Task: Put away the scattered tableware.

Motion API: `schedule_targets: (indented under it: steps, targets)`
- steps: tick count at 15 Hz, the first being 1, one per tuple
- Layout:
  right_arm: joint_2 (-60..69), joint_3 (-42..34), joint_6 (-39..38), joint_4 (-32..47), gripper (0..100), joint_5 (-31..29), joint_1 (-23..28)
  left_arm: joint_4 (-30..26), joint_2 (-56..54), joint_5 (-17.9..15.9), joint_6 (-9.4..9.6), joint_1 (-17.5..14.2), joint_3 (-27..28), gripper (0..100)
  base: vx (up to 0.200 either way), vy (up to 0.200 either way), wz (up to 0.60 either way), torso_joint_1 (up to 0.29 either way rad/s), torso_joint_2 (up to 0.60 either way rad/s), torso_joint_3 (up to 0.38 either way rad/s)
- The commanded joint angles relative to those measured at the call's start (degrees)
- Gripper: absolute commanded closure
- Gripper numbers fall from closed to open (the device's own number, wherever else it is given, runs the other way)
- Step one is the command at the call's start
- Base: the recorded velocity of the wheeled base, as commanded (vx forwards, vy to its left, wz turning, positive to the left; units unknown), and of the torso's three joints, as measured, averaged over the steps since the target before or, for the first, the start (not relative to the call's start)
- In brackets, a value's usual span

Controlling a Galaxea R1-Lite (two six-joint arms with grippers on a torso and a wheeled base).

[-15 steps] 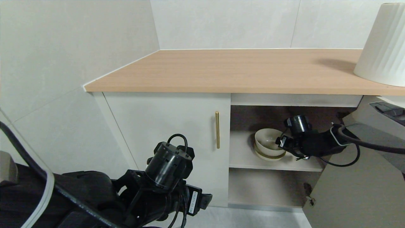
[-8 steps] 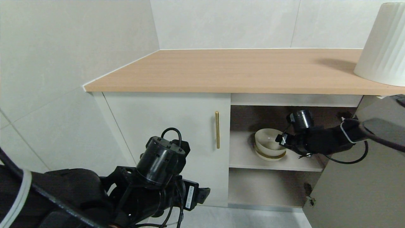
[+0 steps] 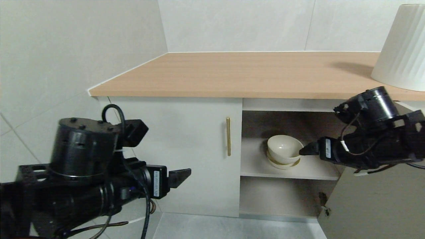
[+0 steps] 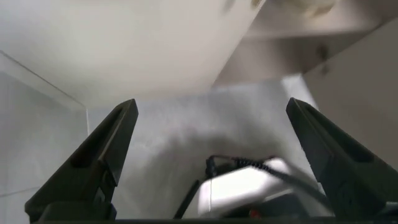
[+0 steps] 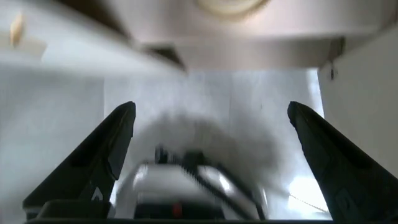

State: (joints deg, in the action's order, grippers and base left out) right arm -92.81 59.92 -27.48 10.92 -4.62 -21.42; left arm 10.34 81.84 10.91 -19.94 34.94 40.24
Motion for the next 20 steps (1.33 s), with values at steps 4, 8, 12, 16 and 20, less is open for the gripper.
schedule_targets:
  steps: [4,8,12,16,20]
  targets:
    - [17.57,-7.01,0.58,8.15,0,1.02,-5.21,0.12,-15.65,-4.23,1.93,-6.20,-5.70,0,0.000,0.000,0.00,0.000,0.00,0.000]
    - [19.07,-7.89,0.85,10.43,0,0.67,-6.97,0.03,-15.48,-4.93,5.18,-6.55,-6.84,0,0.000,0.000,0.00,0.000,0.00,0.000]
    - [18.63,-8.59,1.02,10.43,0,0.31,-6.97,0.03,-15.21,-4.93,5.18,-6.55,-6.93,0,-0.150,0.000,0.00,0.003,0.00,-0.002]
    - [18.54,-8.76,1.11,10.52,0,0.31,-6.97,0.03,-15.21,-5.02,5.18,-6.55,-6.93,0,-0.200,0.000,0.00,0.002,0.00,0.001]
    - [18.63,-9.73,2.43,10.61,0,0.05,-7.06,-0.05,-15.21,-5.02,5.18,-6.46,-6.93,0,-0.200,0.000,0.00,0.001,0.00,0.006]
